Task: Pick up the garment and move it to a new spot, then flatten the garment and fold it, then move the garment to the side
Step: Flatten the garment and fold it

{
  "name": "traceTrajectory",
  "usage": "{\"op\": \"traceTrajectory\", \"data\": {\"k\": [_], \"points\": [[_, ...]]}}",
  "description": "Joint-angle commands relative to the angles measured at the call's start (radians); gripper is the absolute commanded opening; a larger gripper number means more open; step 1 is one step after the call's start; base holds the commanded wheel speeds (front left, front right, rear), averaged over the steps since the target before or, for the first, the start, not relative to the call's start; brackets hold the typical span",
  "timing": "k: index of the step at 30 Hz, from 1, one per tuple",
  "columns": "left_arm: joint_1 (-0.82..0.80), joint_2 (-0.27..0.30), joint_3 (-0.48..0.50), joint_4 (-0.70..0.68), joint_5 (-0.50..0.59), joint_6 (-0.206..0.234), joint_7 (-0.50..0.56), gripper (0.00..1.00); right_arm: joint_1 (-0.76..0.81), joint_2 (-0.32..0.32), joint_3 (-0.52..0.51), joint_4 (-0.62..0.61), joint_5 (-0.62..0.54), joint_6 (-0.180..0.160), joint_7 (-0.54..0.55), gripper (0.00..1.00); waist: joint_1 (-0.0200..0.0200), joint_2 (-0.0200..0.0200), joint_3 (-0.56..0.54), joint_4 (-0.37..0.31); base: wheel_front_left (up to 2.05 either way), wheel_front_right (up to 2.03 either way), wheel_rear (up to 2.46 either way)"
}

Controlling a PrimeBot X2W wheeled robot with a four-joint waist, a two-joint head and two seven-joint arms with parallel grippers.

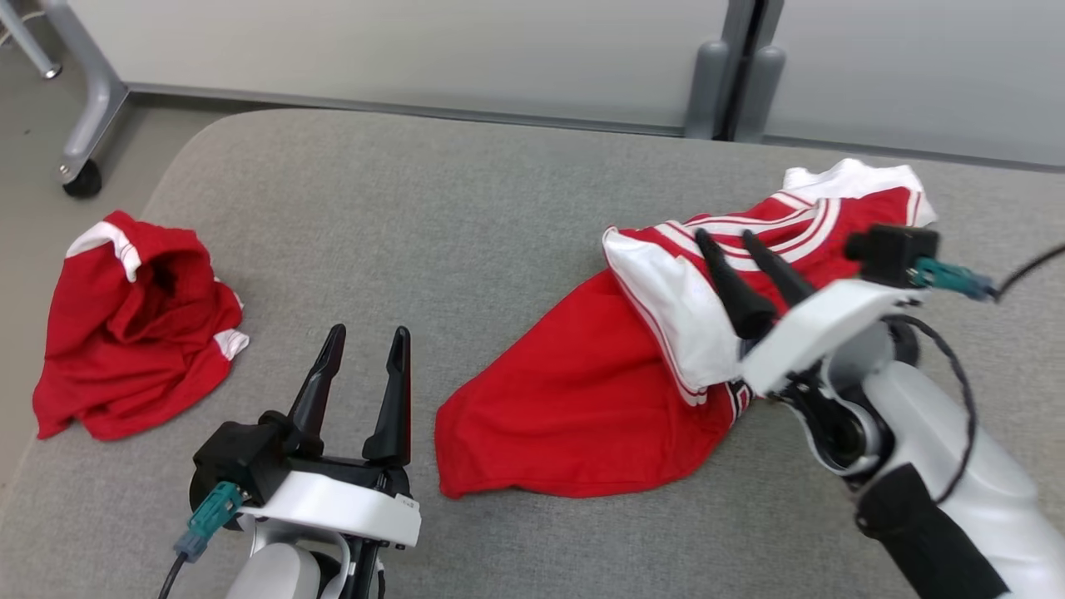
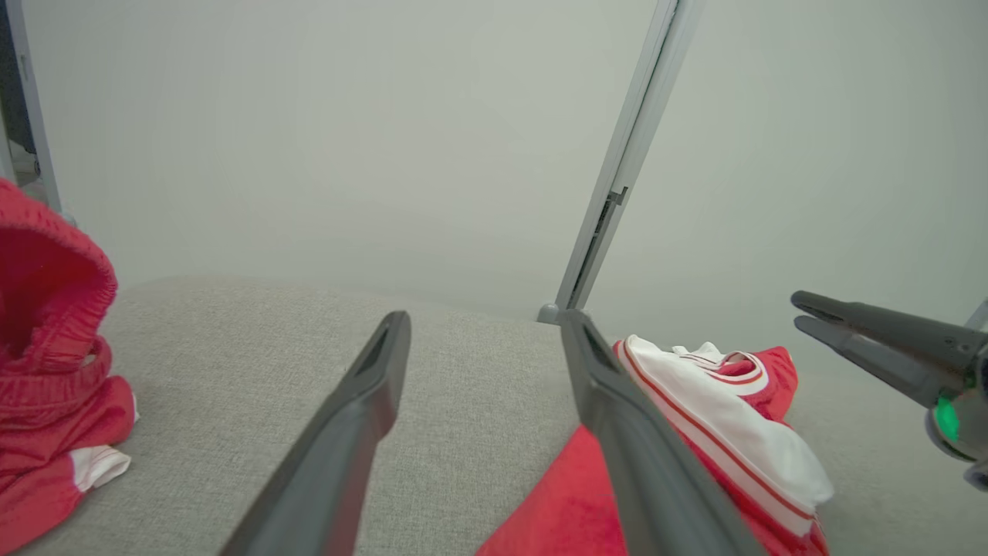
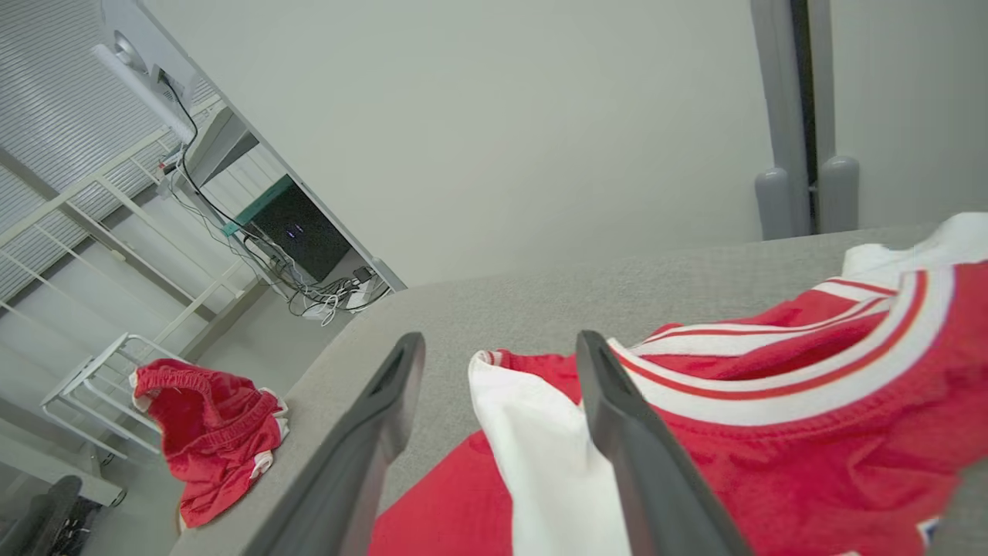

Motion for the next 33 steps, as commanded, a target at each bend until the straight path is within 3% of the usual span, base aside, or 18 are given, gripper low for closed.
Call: {"op": "traceTrajectory", "data": {"k": [1,11,18,27,30,31,32,33], "points": [[0.01,0.006,0.003,-0.005,0.005,0.002,-0.004,1.0,0.032,-0.037,-0.004,-0.004,-0.008,0.001,-0.032,1.0,0.0,0.0,-0.023,-0.023,0.0,0.0,0.0],[0.024,0.002,-0.01,-0.017,0.0,-0.002,-0.005,1.0,0.141,-0.107,-0.031,0.004,-0.005,0.001,-0.046,1.0,0.0,0.0,-0.018,-0.015,0.0,0.0,0.0],[0.006,-0.003,-0.015,-0.013,-0.006,-0.009,-0.005,1.0,0.087,-0.087,-0.025,0.043,-0.03,0.001,-0.012,1.0,0.0,0.0,0.009,0.015,0.0,0.0,0.0],[0.0,-0.008,-0.012,-0.005,-0.013,-0.01,-0.005,1.0,-0.017,-0.033,-0.029,0.244,-0.061,0.001,0.13,1.0,0.0,0.0,0.027,0.061,0.0,0.0,0.0],[0.004,-0.01,-0.011,-0.007,-0.013,-0.008,-0.005,1.0,-0.028,-0.024,-0.025,0.266,-0.06,0.001,0.15,0.83,0.0,0.0,0.029,0.068,0.0,0.0,0.0],[0.004,-0.01,-0.01,-0.008,-0.013,-0.009,-0.005,1.0,-0.03,-0.021,-0.024,0.27,-0.058,0.001,0.151,0.69,0.0,0.0,0.03,0.07,0.0,0.0,0.0],[0.003,-0.01,-0.01,-0.008,-0.013,-0.009,-0.005,1.0,-0.031,-0.017,-0.023,0.275,-0.058,0.001,0.153,0.49,0.0,0.0,0.031,0.071,0.0,0.0,0.0],[0.002,-0.01,-0.009,-0.008,-0.012,-0.009,-0.005,1.0,-0.033,-0.015,-0.023,0.278,-0.06,0.001,0.153,0.41,0.0,0.0,0.033,0.072,0.0,0.0,0.0]]}}
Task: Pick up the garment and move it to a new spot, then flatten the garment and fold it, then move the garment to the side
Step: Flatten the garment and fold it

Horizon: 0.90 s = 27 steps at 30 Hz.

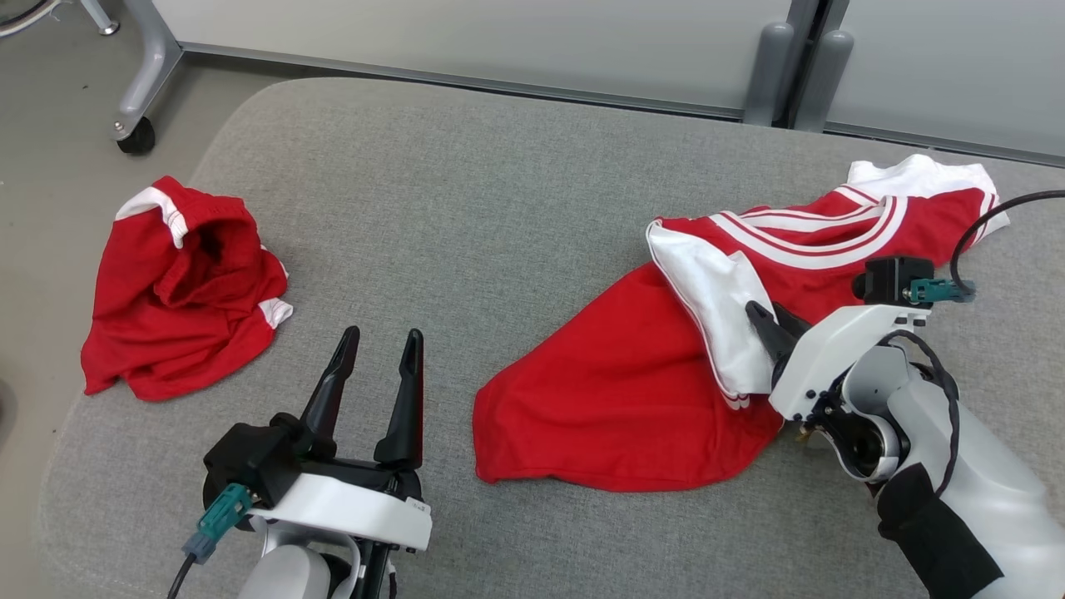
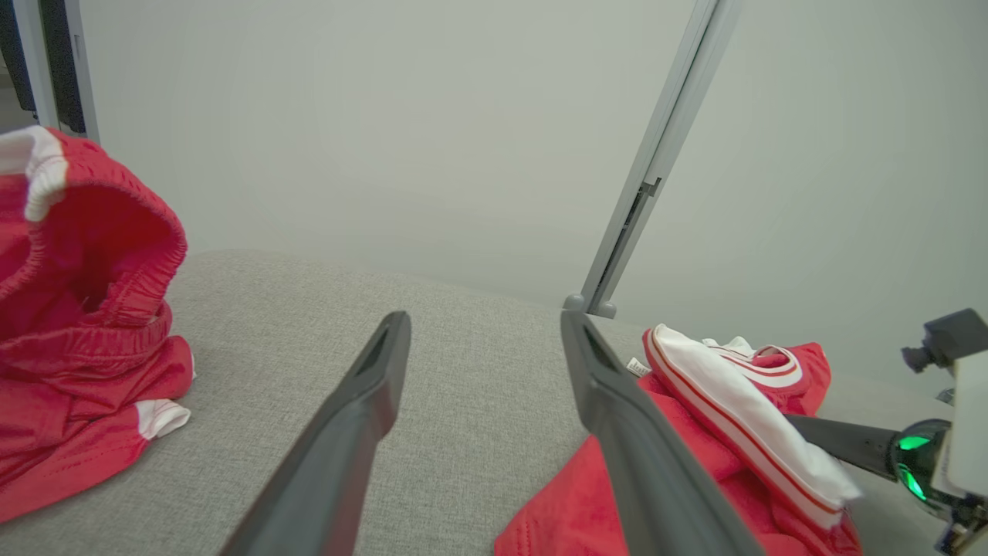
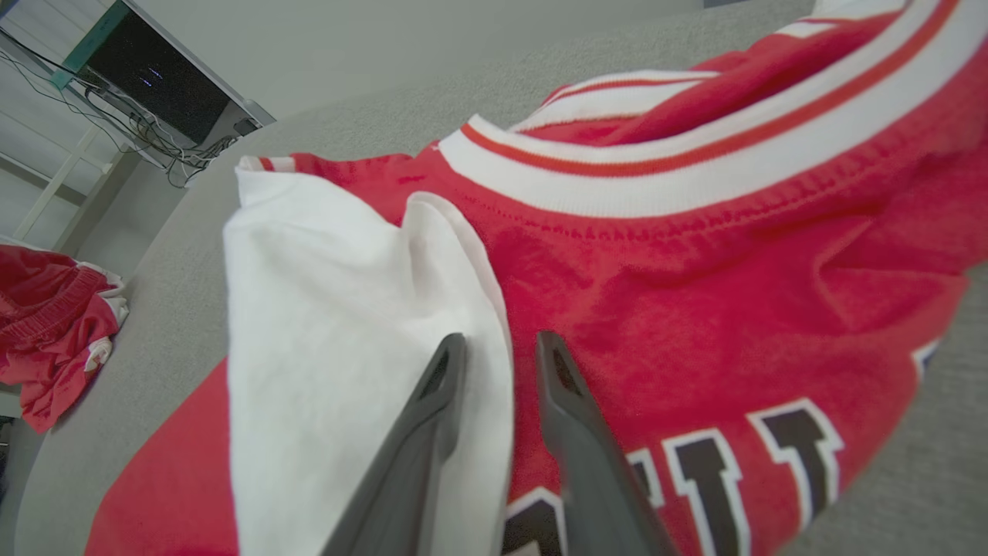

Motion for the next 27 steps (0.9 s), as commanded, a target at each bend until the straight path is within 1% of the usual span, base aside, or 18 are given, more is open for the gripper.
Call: {"op": "traceTrajectory", "data": {"k": [1,2,3,8,9,12,15,16,19,23,27], "points": [[-0.006,0.002,0.005,-0.003,-0.004,0.001,-0.005,1.0,-0.011,-0.002,0.0,0.004,-0.002,0.001,0.0,0.24,0.0,0.0,0.001,0.001,0.0,0.0,0.0],[-0.008,0.002,0.005,-0.003,-0.003,0.002,-0.005,1.0,-0.013,0.0,-0.001,0.005,-0.005,0.001,-0.009,0.03,0.0,0.0,0.002,0.0,0.0,0.0,0.0],[-0.009,0.001,0.006,-0.003,-0.003,0.003,-0.005,1.0,-0.014,0.001,0.0,0.005,-0.007,0.001,-0.017,0.0,0.0,0.0,0.003,0.0,0.0,0.0,0.0],[-0.005,0.001,0.012,0.002,0.003,0.004,-0.005,1.0,-0.017,0.0,0.001,-0.026,-0.016,0.001,-0.096,0.0,0.0,0.0,-0.01,-0.015,0.0,0.0,0.0],[0.003,0.001,0.014,0.006,0.007,0.004,-0.005,1.0,-0.003,-0.007,0.0,-0.048,-0.02,0.001,-0.132,0.0,0.0,0.0,-0.027,-0.027,0.0,0.0,0.0],[0.015,0.001,0.02,0.009,0.011,0.002,-0.005,1.0,0.034,-0.015,-0.004,-0.091,-0.009,0.001,-0.169,0.0,0.0,0.0,-0.06,-0.055,0.0,0.0,0.0],[0.034,0.006,0.026,0.012,0.013,0.001,-0.005,1.0,0.078,-0.033,-0.014,-0.15,0.003,0.001,-0.176,0.0,0.0,0.0,-0.094,-0.092,0.0,0.0,0.0],[0.034,0.006,0.026,0.012,0.013,0.001,-0.005,1.0,0.078,-0.033,-0.014,-0.15,0.003,0.001,-0.176,0.0,0.0,0.0,-0.094,-0.092,0.0,0.0,0.0],[0.046,0.009,0.03,0.009,0.013,0.004,-0.005,1.0,0.139,-0.057,-0.038,-0.212,0.009,0.001,-0.173,0.0,0.0,0.0,-0.121,-0.134,0.0,0.0,0.0],[0.062,0.017,0.035,0.001,0.013,0.01,-0.003,1.0,0.223,-0.1,-0.09,-0.305,-0.026,0.001,-0.166,0.0,0.0,0.0,-0.137,-0.191,0.0,0.0,0.0],[0.071,0.024,0.035,-0.012,0.015,0.015,0.0,1.0,0.328,-0.128,-0.173,-0.411,-0.068,0.001,-0.128,0.0,0.0,0.0,-0.133,-0.244,0.0,0.0,0.0]]}}
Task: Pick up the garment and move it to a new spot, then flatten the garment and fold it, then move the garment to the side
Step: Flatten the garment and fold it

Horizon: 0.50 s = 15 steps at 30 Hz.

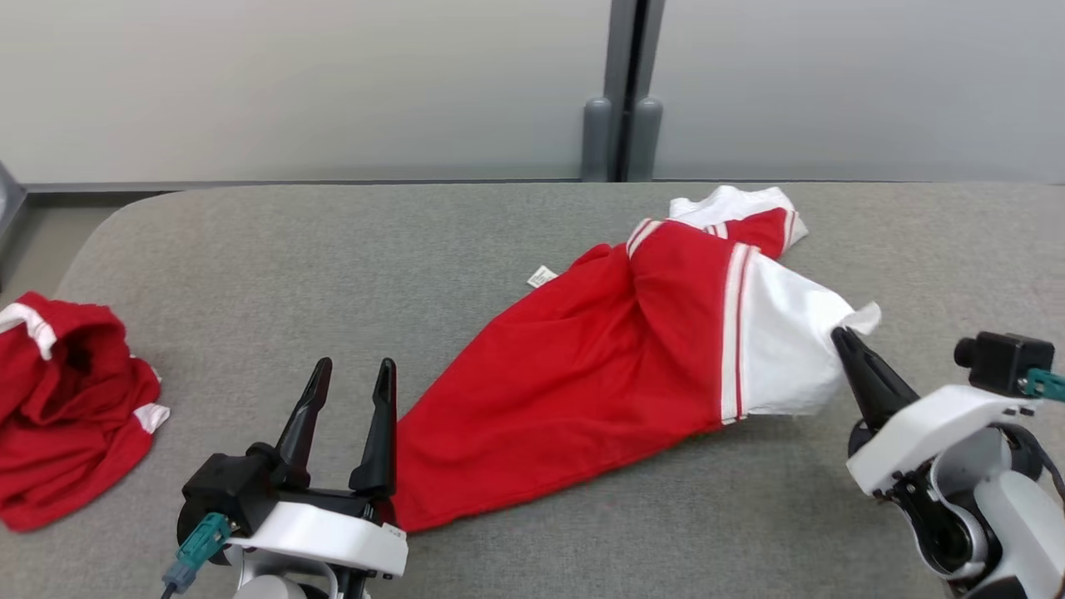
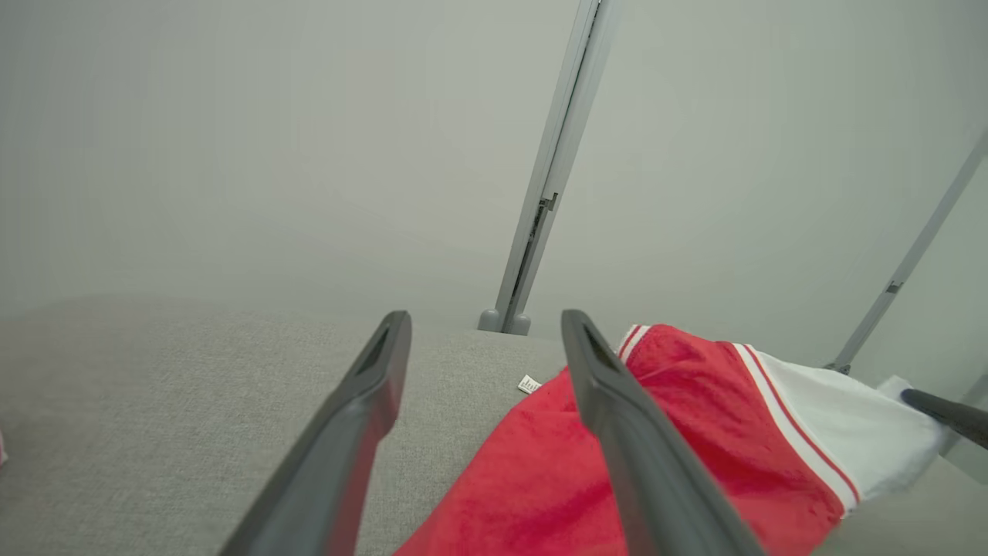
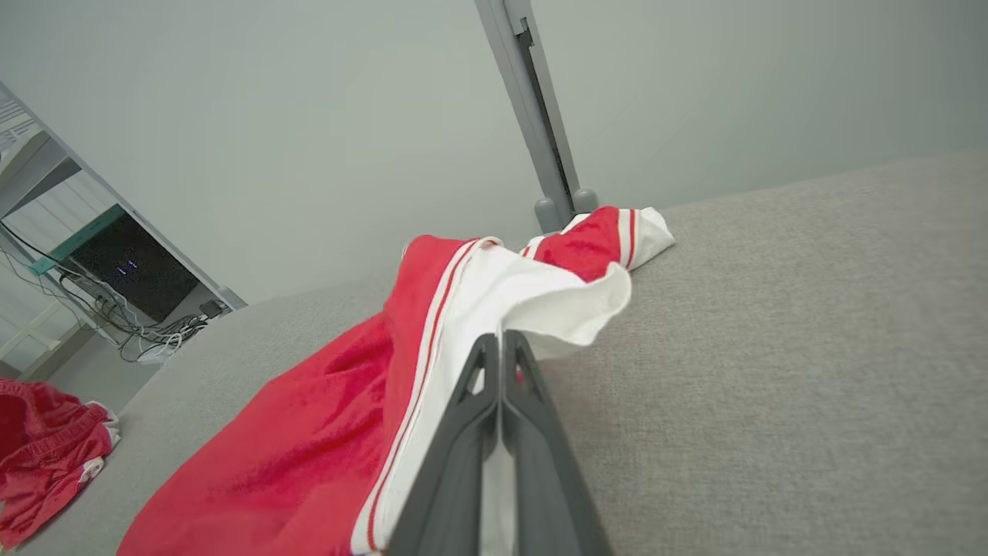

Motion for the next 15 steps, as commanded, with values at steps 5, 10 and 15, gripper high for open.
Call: {"op": "traceTrajectory", "data": {"k": [5,10,15], "points": [[0.01,0.015,0.007,-0.019,0.004,0.012,0.005,1.0,0.176,0.017,-0.16,-0.161,-0.084,0.001,0.076,0.0,0.0,0.0,0.01,-0.096,0.0,0.0,0.0],[0.007,0.025,0.01,-0.03,0.002,0.017,0.009,1.0,0.344,0.098,-0.296,-0.335,-0.18,0.001,0.22,0.0,0.0,0.0,0.032,-0.154,0.0,0.0,0.0],[-0.016,0.031,0.006,-0.038,0.006,0.018,0.011,1.0,0.48,0.181,-0.379,-0.483,-0.261,0.001,0.383,0.0,0.0,0.0,0.06,-0.183,0.0,0.0,0.0]]}}
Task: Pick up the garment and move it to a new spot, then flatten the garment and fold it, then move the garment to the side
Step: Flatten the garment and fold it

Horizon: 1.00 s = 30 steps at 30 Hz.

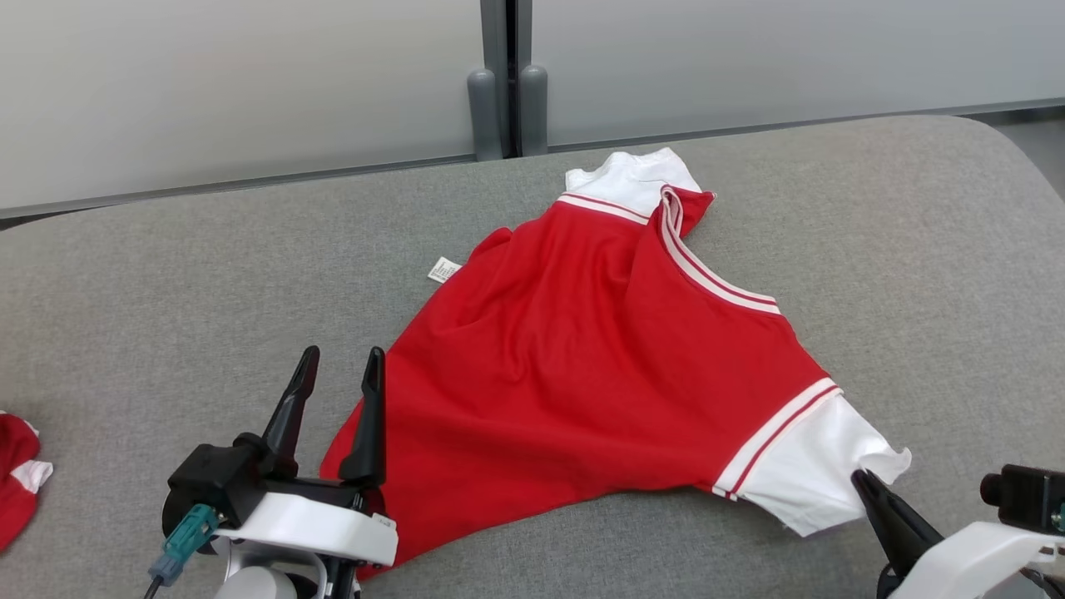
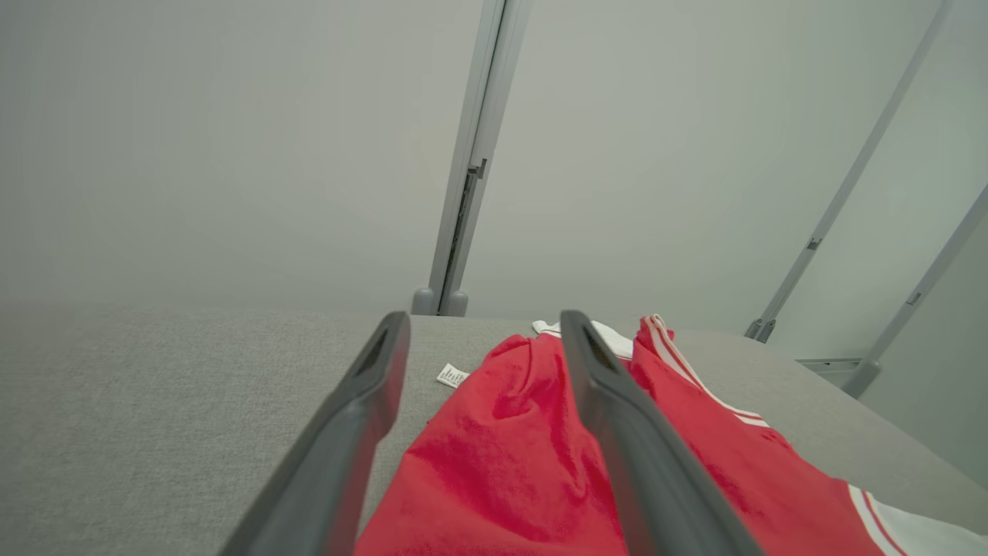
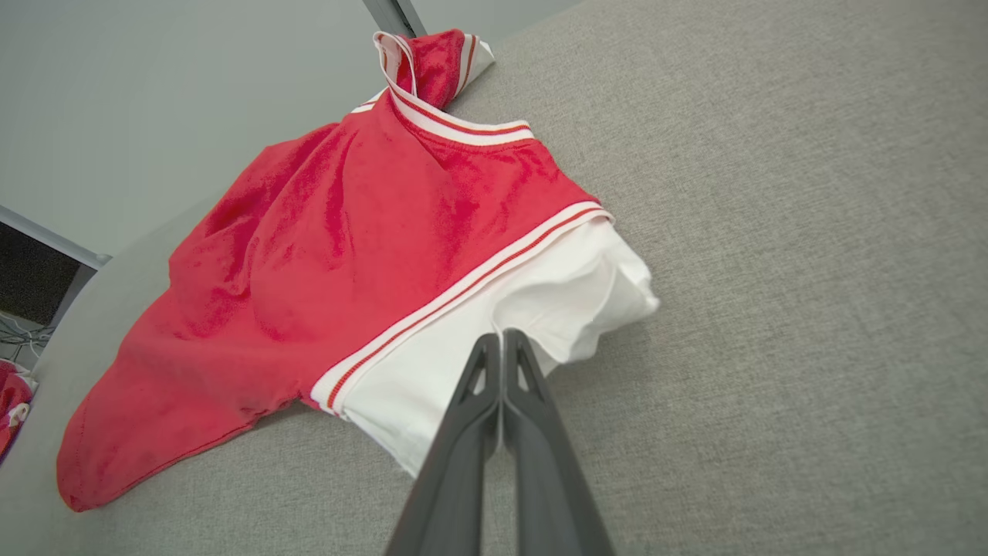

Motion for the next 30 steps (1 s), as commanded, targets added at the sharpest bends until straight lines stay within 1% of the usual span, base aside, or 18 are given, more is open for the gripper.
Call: {"op": "traceTrajectory", "data": {"k": [1,2,3,4,5,8,12,15,18,19,23,27,30], "points": [[-0.018,0.008,0.001,-0.004,0.006,0.002,-0.001,1.0,0.03,0.012,-0.025,-0.037,-0.02,0.001,0.032,0.0,0.0,0.0,0.018,-0.015,0.0,0.0,0.0],[-0.021,0.009,0.0,-0.003,0.006,0.002,-0.001,1.0,0.046,0.025,-0.045,-0.06,-0.031,0.0,0.051,0.0,0.0,0.0,0.021,-0.017,0.0,0.0,0.0],[-0.025,0.009,-0.001,-0.002,0.006,0.002,-0.001,1.0,0.062,0.035,-0.058,-0.076,-0.042,0.001,0.074,0.19,0.0,0.0,0.025,-0.018,0.0,0.0,0.0],[-0.029,0.009,-0.002,0.001,0.006,0.001,-0.001,1.0,0.074,0.046,-0.067,-0.09,-0.051,0.001,0.094,0.75,0.0,0.0,0.027,-0.019,0.0,0.0,0.0],[-0.031,0.01,-0.004,0.002,0.005,0.0,-0.001,1.0,0.081,0.054,-0.075,-0.104,-0.055,0.001,0.112,1.0,0.0,0.0,0.03,-0.019,0.0,0.0,0.0],[-0.036,0.011,-0.009,0.009,0.004,-0.005,0.0,1.0,0.087,0.066,-0.097,-0.143,-0.062,0.001,0.142,1.0,0.0,0.0,0.033,-0.013,0.0,0.0,0.0],[-0.037,0.019,-0.005,0.013,0.003,0.001,0.0,1.0,0.058,0.076,-0.109,-0.213,-0.027,0.001,0.118,1.0,0.0,0.0,0.023,0.007,0.0,0.0,0.0],[-0.03,0.025,0.003,0.011,-0.001,0.007,-0.002,1.0,0.028,0.075,-0.098,-0.259,-0.003,0.001,0.076,1.0,0.0,0.0,0.01,0.028,0.0,0.0,0.0],[-0.022,0.032,0.011,0.003,-0.003,0.01,-0.005,1.0,-0.01,0.065,-0.093,-0.274,-0.02,0.001,-0.001,1.0,0.0,0.0,-0.007,0.052,0.0,0.0,0.0],[-0.022,0.032,0.011,0.003,-0.003,0.01,-0.005,1.0,-0.01,0.065,-0.093,-0.274,-0.02,0.001,-0.001,1.0,0.0,0.0,-0.007,0.052,0.0,0.0,0.0],[-0.006,0.041,0.03,-0.011,-0.006,0.02,-0.008,1.0,-0.05,0.046,-0.075,-0.244,-0.06,0.001,-0.135,1.0,0.0,0.0,-0.037,0.082,0.0,0.0,0.0],[0.015,0.047,0.043,-0.022,0.0,0.027,-0.011,1.0,-0.073,0.038,-0.073,-0.177,-0.108,0.001,-0.264,1.0,0.0,0.0,-0.075,0.108,0.0,0.0,0.0],[0.033,0.06,0.053,-0.016,0.011,0.027,-0.014,1.0,-0.074,0.023,-0.057,-0.114,-0.144,0.001,-0.326,1.0,0.0,0.0,-0.101,0.122,0.0,0.0,0.0]]}}
